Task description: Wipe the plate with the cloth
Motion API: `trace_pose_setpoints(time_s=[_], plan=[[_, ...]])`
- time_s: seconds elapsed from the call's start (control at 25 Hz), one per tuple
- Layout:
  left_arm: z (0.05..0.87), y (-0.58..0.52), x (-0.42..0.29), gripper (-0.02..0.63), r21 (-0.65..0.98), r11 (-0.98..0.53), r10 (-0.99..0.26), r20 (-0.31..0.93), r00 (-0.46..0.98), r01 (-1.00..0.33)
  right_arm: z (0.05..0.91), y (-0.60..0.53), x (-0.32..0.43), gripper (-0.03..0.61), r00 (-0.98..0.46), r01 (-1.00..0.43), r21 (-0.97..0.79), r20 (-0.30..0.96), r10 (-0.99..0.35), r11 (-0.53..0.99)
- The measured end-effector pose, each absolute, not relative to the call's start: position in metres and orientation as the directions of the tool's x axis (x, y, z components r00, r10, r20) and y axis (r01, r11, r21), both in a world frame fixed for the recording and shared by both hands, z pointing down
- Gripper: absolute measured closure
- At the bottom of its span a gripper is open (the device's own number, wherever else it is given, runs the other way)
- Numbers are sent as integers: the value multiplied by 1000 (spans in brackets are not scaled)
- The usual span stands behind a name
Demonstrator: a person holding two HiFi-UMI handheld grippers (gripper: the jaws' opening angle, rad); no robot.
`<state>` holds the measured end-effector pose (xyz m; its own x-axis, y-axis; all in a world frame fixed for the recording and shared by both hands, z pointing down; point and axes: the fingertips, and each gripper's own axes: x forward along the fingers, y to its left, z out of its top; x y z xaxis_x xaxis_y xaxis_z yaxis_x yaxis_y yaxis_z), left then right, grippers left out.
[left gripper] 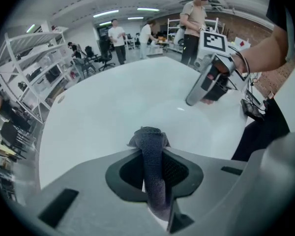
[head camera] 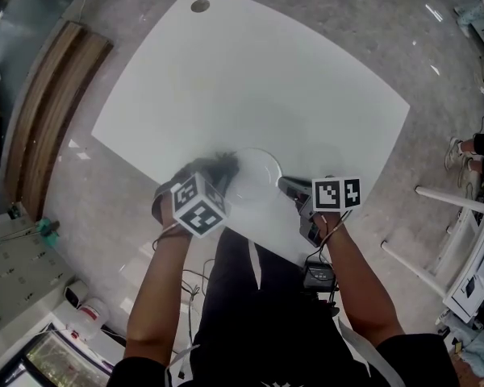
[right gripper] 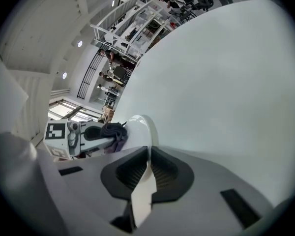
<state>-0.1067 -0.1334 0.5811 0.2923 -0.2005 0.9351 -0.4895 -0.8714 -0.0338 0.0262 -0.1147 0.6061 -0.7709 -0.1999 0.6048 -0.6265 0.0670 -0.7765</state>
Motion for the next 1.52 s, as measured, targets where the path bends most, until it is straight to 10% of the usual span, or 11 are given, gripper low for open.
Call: trace_pose_setpoints(time_s=[0.64,1.2,1.52], plan=[[584,-93,-2,561,77,-920,-110,890,443,-383,607,-111,27,557,-758,-647,-757,624,-191,92],[582,-102,-110,561,-3,-859,-180,938,296,-513,606,-107,24,557,-762,-640,-764,616,-199,83],[589,-45,-42,561,61,-896,-118,921,370,-439,606,-108,28,557,-759,-645,-758,620,-200,94]])
